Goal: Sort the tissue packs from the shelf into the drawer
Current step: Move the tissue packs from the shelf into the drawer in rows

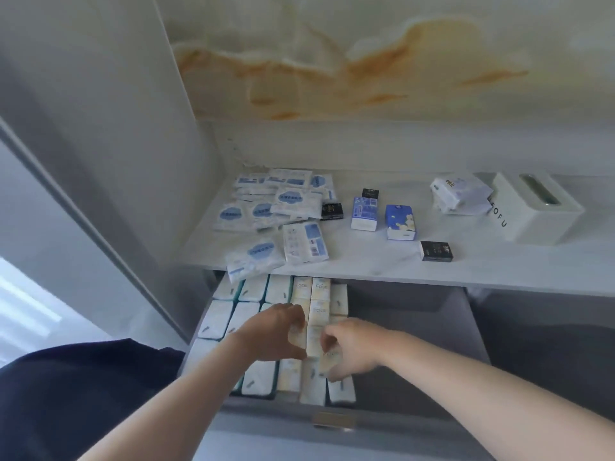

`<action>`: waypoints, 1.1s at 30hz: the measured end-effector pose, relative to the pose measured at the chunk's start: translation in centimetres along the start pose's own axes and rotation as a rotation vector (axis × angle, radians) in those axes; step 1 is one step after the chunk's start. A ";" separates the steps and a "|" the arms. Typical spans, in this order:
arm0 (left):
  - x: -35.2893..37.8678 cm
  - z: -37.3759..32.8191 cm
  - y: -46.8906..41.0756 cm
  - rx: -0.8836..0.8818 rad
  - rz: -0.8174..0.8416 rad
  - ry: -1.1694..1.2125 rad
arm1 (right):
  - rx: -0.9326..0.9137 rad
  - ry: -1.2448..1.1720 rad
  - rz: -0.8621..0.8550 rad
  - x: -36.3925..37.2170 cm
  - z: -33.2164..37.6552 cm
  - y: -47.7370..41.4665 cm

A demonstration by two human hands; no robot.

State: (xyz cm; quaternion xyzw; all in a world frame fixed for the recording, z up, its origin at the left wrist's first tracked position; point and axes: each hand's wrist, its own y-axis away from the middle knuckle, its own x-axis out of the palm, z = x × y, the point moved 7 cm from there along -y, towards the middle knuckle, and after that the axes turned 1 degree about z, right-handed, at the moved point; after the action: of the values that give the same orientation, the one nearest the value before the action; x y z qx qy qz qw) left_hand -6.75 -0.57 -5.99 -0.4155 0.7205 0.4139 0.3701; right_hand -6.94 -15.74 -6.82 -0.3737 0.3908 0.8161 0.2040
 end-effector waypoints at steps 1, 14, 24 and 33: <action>0.2 0.1 0.2 -0.003 0.008 0.016 | 0.005 -0.006 0.028 0.9 0.4 -0.1; 2.2 1.1 0.6 -0.056 0.096 -0.025 | 0.092 -0.078 -0.196 5.1 1.2 -1.8; 0.7 -0.4 -0.6 -0.033 -0.037 0.036 | 0.238 -0.429 -0.235 2.1 -0.9 -2.2; -0.2 -3.2 -2.7 0.089 -0.195 0.167 | 0.387 -1.070 -0.250 -0.6 -2.9 -3.3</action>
State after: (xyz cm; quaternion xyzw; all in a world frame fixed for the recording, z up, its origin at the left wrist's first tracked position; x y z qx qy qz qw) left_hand -4.86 -4.26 -5.30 -0.4995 0.7229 0.3074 0.3653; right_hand -3.15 -16.03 -9.17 0.0917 0.3283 0.7748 0.5325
